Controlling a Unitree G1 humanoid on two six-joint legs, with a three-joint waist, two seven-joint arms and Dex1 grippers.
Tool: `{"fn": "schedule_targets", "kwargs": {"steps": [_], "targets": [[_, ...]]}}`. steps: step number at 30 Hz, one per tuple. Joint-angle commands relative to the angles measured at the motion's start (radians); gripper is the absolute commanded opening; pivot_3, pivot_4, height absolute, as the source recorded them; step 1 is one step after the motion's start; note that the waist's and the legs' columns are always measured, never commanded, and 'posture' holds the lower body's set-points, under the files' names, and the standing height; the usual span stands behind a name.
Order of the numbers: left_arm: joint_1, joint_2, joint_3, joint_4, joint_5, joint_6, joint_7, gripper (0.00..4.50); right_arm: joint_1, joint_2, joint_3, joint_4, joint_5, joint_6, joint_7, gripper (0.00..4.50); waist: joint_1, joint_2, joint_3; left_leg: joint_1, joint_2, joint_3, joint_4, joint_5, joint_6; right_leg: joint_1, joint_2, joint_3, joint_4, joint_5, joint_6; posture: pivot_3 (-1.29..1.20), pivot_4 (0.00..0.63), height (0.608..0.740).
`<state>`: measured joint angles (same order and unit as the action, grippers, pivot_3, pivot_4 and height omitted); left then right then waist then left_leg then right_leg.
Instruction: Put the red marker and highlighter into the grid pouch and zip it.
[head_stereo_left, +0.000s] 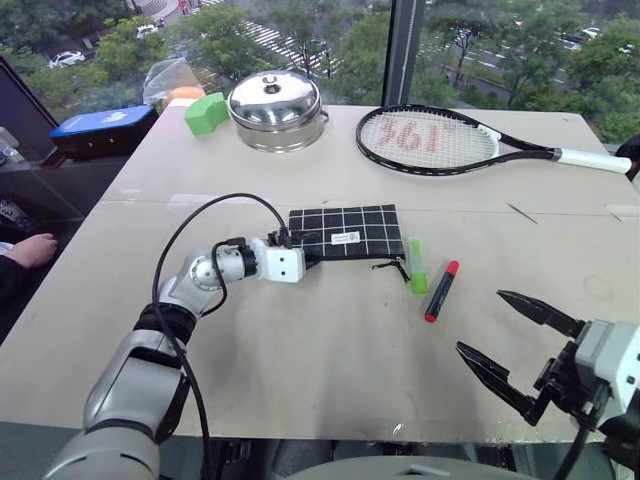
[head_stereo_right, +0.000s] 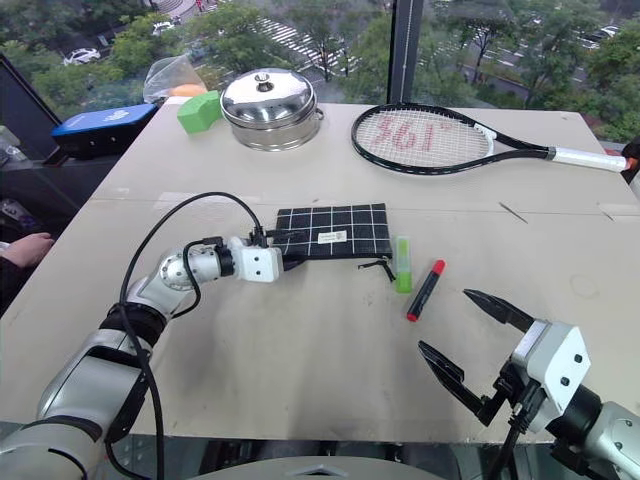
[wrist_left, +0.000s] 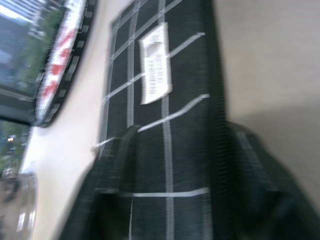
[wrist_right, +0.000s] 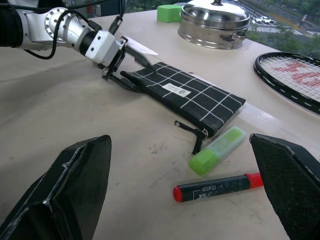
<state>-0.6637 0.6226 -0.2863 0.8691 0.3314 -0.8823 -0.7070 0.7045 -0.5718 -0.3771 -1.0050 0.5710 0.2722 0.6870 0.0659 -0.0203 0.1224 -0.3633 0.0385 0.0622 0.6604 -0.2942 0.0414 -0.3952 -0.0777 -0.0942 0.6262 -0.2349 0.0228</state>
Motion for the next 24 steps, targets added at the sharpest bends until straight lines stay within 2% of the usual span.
{"fn": "schedule_targets", "kwargs": {"steps": [1, 2, 4, 7, 9, 12, 16, 21, 24], "targets": [[-0.007, -0.003, 0.001, 0.057, -0.047, 0.06, -0.077, 0.6, -0.002, 0.004, 0.022, -0.042, -0.012, -0.029, -0.037, 4.5, -0.003, 0.001, -0.001, 0.0, 0.0, 0.0, 0.001, 0.0, 0.0, 0.0, 0.0, 0.0, 0.0, 0.0, -0.001, 0.0, 0.15, 0.74], [-0.004, -0.002, 0.016, 0.048, -0.091, 0.088, -0.119, 0.05, -0.02, 0.004, 0.046, -0.042, -0.026, -0.023, -0.066, 4.5, -0.005, 0.002, -0.001, 0.001, 0.001, 0.0, 0.002, 0.0, 0.0, 0.0, 0.0, 0.0, 0.0, -0.001, -0.001, 0.0, 0.15, 0.74], [0.012, -0.007, 0.06, -0.007, -0.204, 0.2, -0.218, 0.05, -0.075, 0.002, 0.106, -0.042, -0.048, 0.014, -0.154, 4.5, -0.016, 0.003, -0.002, 0.001, 0.001, 0.0, 0.003, 0.0, 0.0, 0.0, 0.0, 0.001, 0.001, -0.001, -0.001, 0.0, 0.15, 0.74], [0.036, -0.007, 0.093, -0.103, -0.282, 0.311, -0.289, 0.05, -0.136, -0.014, 0.168, -0.042, -0.038, 0.073, -0.243, 4.5, -0.03, 0.002, -0.001, -0.001, 0.002, 0.0, 0.003, 0.0, 0.0, -0.001, 0.001, 0.001, 0.001, -0.001, -0.001, 0.0, 0.15, 0.74], [0.071, 0.001, 0.118, -0.261, -0.361, 0.466, -0.335, 0.05, -0.274, -0.022, 0.252, -0.042, -0.061, 0.304, -0.424, 4.5, -0.038, -0.002, 0.001, -0.002, 0.002, 0.0, 0.003, -0.001, 0.001, -0.001, 0.002, 0.001, 0.001, 0.001, 0.0, 0.0, 0.15, 0.74], [0.129, 0.009, 0.144, -0.48, -0.442, 0.69, -0.356, 0.05, -0.522, 0.107, 0.322, 0.033, 0.122, 0.602, -0.609, 4.5, -0.049, -0.004, 0.002, -0.008, 0.003, -0.002, 0.006, -0.001, 0.0, -0.003, 0.004, 0.001, 0.0, 0.003, -0.003, 0.0, 0.15, 0.74], [0.18, 0.016, 0.157, -0.662, -0.478, 0.869, -0.346, 0.05, -0.768, 0.284, 0.319, 0.176, 0.205, 0.829, -0.761, 4.5, -0.051, -0.003, 0.003, -0.014, 0.003, -0.006, 0.008, -0.001, 0.0, -0.007, 0.003, 0.001, 0.001, 0.003, -0.004, 0.0, 0.15, 0.74], [0.213, 0.021, 0.172, -0.791, -0.502, 1.001, -0.323, 0.05, -0.94, 0.409, 0.275, 0.335, 0.21, 0.945, -0.838, 4.5, -0.051, -0.002, 0.003, -0.016, 0.001, -0.008, 0.009, -0.001, 0.0, -0.008, 0.004, 0.0, 0.0, 0.004, -0.002, 0.0, 0.15, 0.74], [0.221, 0.021, 0.176, -0.829, -0.501, 1.035, -0.313, 0.05, -0.992, 0.431, 0.265, 0.382, 0.193, 0.967, -0.838, 4.5, -0.051, -0.001, 0.004, -0.016, 0.001, -0.007, 0.008, -0.001, 0.0, -0.008, 0.004, 0.0, 0.0, 0.004, -0.002, 0.0, 0.15, 0.74]]}}
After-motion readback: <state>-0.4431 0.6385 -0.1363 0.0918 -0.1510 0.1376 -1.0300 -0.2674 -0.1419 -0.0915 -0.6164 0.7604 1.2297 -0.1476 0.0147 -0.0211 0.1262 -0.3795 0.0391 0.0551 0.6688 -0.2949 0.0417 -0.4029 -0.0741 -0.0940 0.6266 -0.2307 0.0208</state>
